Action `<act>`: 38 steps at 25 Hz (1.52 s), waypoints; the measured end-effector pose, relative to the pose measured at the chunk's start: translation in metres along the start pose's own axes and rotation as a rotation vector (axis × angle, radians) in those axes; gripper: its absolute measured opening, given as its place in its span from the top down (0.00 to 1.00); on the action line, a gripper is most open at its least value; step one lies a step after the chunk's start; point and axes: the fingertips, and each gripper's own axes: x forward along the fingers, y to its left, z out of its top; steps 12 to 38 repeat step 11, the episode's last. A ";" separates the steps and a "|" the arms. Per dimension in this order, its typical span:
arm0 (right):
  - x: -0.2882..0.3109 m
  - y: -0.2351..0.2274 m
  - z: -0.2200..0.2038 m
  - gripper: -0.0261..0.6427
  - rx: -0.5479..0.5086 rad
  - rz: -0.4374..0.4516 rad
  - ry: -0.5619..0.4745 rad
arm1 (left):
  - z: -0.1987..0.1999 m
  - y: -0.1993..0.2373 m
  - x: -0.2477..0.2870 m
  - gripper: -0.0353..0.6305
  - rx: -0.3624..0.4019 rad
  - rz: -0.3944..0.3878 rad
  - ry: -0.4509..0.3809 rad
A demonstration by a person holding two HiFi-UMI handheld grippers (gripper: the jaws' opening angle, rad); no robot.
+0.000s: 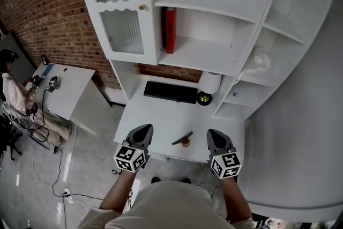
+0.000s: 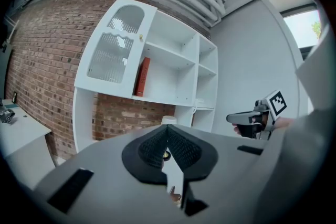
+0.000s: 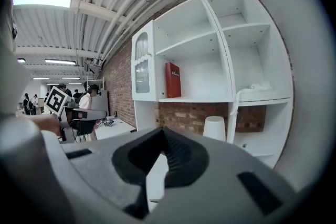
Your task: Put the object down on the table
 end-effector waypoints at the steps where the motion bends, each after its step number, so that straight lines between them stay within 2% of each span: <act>1: 0.000 0.001 0.000 0.96 0.001 0.001 -0.002 | 0.000 0.001 0.000 0.96 0.000 -0.004 0.001; 11: 0.002 0.008 0.001 0.96 -0.006 0.010 -0.002 | -0.005 -0.001 0.000 0.96 -0.026 -0.030 0.013; 38: 0.002 0.008 0.001 0.96 -0.006 0.010 -0.002 | -0.005 -0.001 0.000 0.96 -0.026 -0.030 0.013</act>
